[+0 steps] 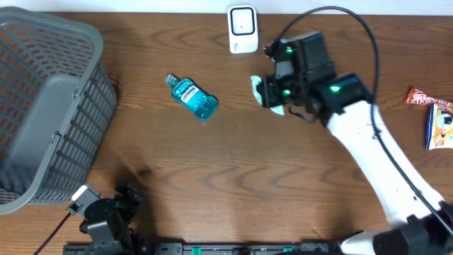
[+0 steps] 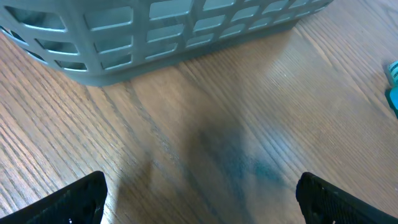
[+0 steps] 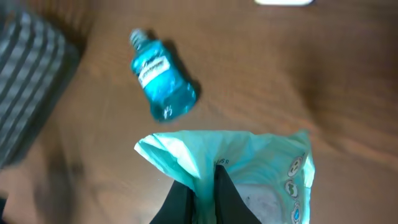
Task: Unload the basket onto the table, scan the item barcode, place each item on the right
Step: 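Hold the wipes packet up to the white scanner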
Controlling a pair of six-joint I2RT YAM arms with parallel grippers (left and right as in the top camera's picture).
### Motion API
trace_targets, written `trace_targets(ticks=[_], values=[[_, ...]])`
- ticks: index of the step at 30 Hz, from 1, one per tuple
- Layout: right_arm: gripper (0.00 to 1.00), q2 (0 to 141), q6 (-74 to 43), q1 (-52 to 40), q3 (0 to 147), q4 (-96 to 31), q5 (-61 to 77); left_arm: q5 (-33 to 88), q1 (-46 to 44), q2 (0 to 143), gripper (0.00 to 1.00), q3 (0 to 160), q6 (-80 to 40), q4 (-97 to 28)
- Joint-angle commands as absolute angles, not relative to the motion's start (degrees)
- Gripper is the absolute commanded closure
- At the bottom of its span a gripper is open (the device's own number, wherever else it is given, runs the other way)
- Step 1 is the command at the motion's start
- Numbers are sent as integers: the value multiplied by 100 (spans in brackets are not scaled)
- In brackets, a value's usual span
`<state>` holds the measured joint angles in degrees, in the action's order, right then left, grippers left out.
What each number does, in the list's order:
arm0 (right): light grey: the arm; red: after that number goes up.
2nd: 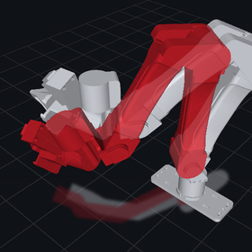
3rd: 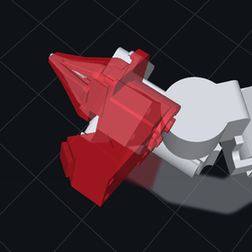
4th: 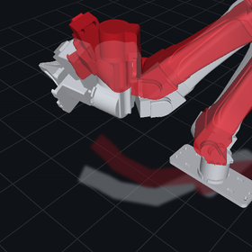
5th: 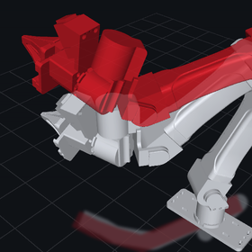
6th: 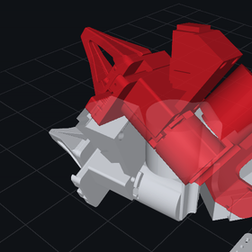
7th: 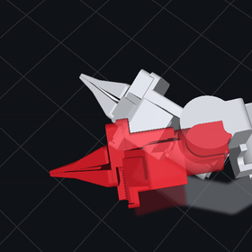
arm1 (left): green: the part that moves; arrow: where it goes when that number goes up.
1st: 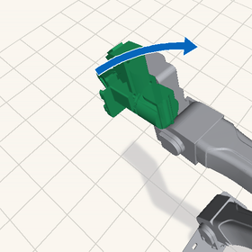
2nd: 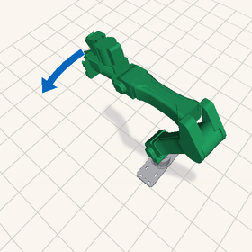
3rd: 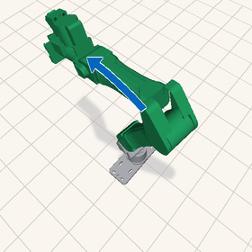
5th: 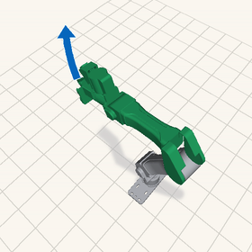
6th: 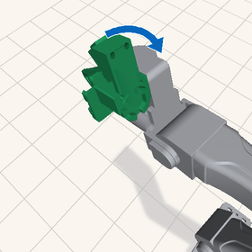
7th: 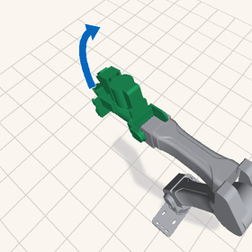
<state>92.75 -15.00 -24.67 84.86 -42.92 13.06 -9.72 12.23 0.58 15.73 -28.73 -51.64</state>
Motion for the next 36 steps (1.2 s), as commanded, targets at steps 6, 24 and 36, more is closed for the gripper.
trace_targets(ticks=[6, 24, 36], values=[[99, 10731, -2095, -2508, 8973, -3428, 707, -985, 1243, 30, 2, 1527, -2840, -5345], [99, 13865, -1793, -2523, 12873, -2508, -357, -985, 1243, 30, 2, 1527, -2838, -5345], [99, 14215, -1798, -2541, 13074, -2075, -613, -985, 1243, 30, 2, 1527, -2838, -5345]])
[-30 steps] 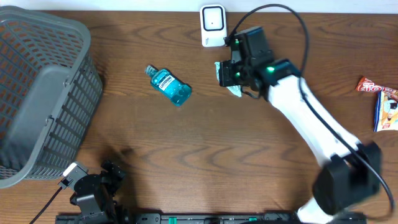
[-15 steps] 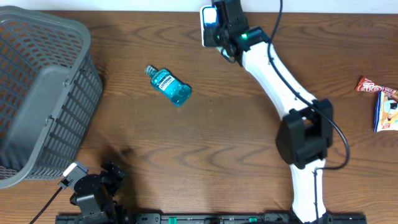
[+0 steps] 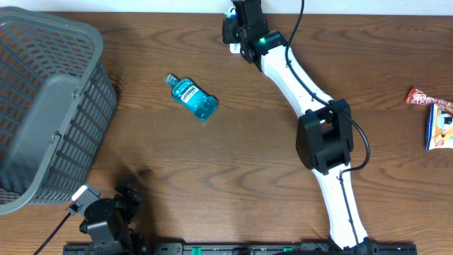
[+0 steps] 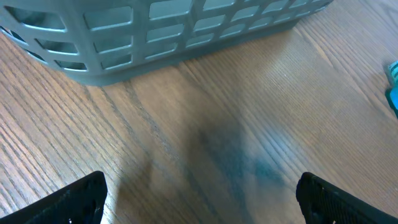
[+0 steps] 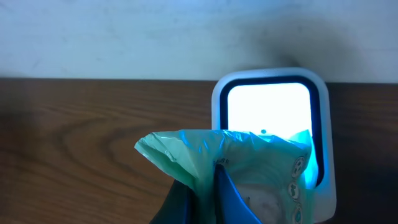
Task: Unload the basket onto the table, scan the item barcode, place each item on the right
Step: 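Hold the wipes packet up to the white scanner, then move the wipes packet to the right table edge and release it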
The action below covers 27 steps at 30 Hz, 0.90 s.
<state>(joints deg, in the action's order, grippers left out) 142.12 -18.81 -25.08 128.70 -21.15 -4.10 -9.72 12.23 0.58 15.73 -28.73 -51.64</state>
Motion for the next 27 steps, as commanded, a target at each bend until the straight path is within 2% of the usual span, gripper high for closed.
trace_targets(ticks=[1, 8, 15, 20, 24, 27], values=[[99, 14215, -1796, -2539, 13074, -2078, -617, -985, 1243, 30, 2, 1527, -2840, -5345], [99, 14195, -1787, -2519, 13076, -2246, -773, -985, 1243, 30, 2, 1527, -2840, -5345], [99, 13596, -2027, -2392, 13089, -3942, -1940, -985, 1243, 30, 2, 1527, -2840, -5345], [99, 13113, -2620, -2108, 13087, -5476, -2523, -985, 1243, 30, 2, 1527, -2838, -5345], [99, 13041, -3148, -1619, 13085, -6530, -2893, -985, 1243, 30, 2, 1527, -2840, -5345], [99, 13069, -3166, -1063, 12853, -6768, -3170, -985, 1243, 30, 2, 1527, -2840, -5345]])
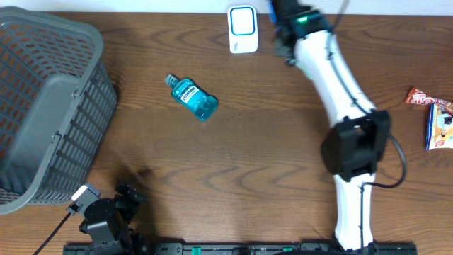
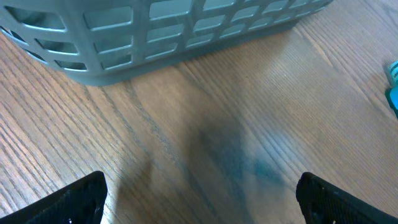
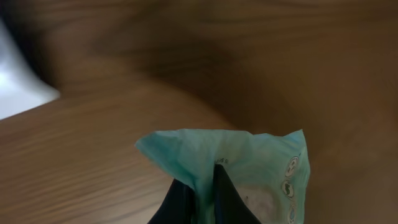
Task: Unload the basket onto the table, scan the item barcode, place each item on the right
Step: 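Move the wipes packet to the right table edge and release it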
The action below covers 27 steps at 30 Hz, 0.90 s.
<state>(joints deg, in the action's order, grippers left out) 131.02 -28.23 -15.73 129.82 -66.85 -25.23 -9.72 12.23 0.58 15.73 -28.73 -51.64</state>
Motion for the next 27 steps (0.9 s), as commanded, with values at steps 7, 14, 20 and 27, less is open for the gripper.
trace_targets(ticks=[7, 14, 20, 27], values=[[99, 13096, -3114, 283, 11528, -6141, -3618, -985, 1243, 30, 2, 1527, -2840, -5345], [99, 13096, -2683, 1577, 10667, -5446, -3701, -987, 1243, 30, 2, 1527, -2840, -5345], [79, 12995, -2674, 1957, 10971, -5701, -2858, -985, 1243, 30, 2, 1527, -2840, -5345], [44, 12626, -2672, 1643, 11410, -6165, -1387, -985, 1243, 30, 2, 1527, -2840, -5345]])
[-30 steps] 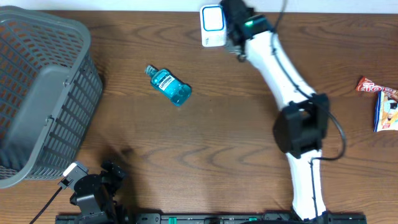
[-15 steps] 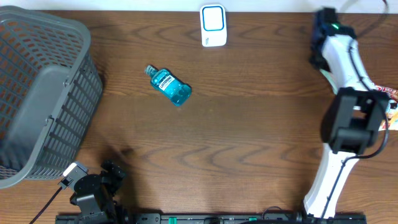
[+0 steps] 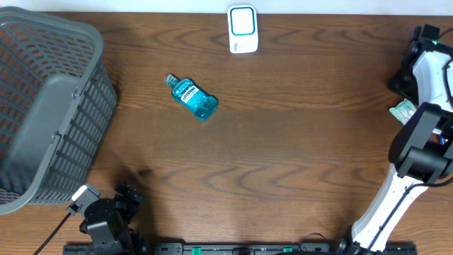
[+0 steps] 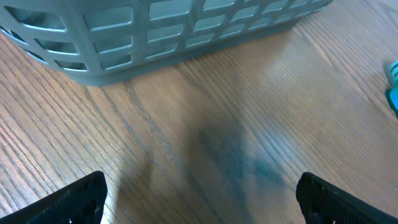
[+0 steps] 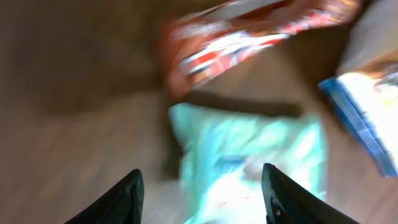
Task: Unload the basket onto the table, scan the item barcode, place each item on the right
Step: 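Move the wipes packet to the right table edge and release it, then swing the right gripper over to the blue mouthwash bottle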
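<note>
The white barcode scanner stands at the table's far edge, screen up. The mint-green packet lies flat on the wood at the far right, also visible as the mint packet from overhead. My right gripper hovers just above it, open, with nothing held; the view is blurred. A blue mouthwash bottle lies left of centre. My left gripper rests open low over the table at the front left, empty.
A grey mesh basket fills the left side, and its wall is close in front of the left gripper. A red snack packet and a blue-edged white packet lie right beside the mint packet.
My right gripper, then shut on the mint packet just right of the scanner, is now open at the far right edge. The packet lies released on the table beside the snack packets.
My right gripper held the mint packet above the table right of the bottle. Then it held the packet in front of the lit scanner, then just right of it. Now the packet lies at the far right, let go. The left arm stayed still.
</note>
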Controlling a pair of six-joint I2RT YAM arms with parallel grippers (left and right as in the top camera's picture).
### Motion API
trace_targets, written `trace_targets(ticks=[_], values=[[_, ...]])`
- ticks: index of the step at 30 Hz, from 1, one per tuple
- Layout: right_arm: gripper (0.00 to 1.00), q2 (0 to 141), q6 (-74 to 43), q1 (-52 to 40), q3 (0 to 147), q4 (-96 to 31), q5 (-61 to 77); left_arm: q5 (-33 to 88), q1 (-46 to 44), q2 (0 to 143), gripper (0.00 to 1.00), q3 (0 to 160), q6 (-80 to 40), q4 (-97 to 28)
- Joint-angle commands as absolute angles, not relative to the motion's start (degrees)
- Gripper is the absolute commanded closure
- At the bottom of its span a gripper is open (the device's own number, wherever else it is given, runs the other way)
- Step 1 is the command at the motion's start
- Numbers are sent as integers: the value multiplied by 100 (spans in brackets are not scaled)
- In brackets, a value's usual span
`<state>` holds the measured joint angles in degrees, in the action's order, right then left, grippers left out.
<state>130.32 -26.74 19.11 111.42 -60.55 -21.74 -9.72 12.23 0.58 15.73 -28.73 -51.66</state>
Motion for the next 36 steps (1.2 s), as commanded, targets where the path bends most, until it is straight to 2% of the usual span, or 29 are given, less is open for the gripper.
trace_targets(ticks=[1, 5, 9, 13, 14, 21, 24, 36], values=[[44, 12536, -2672, 1544, 11437, -6215, -1284, -985, 1243, 30, 2, 1527, -2840, -5345], [40, 12103, -2659, 919, 11439, -6259, -799, -985, 1243, 30, 2, 1527, -2838, -5345], [25, 11841, -2067, -12, 11439, -6027, -130, -985, 1243, 30, 2, 1527, -2840, -5345], [2, 11902, -1236, -921, 11430, -5671, 513, -985, 1243, 30, 2, 1527, -2838, -5345], [1, 11935, -1066, -1111, 11430, -5570, 582, -985, 1243, 30, 2, 1527, -2838, -5345], [1, 12357, -185, -2434, 11430, -4727, 740, -985, 1243, 30, 2, 1527, -2840, -5345], [1, 12490, 427, -2869, 11430, -4342, 1319, -987, 1243, 30, 2, 1527, -2838, -5345], [1, 13493, 646, -3629, 11432, -3004, 1667, -985, 1243, 30, 2, 1527, -2840, -5345]])
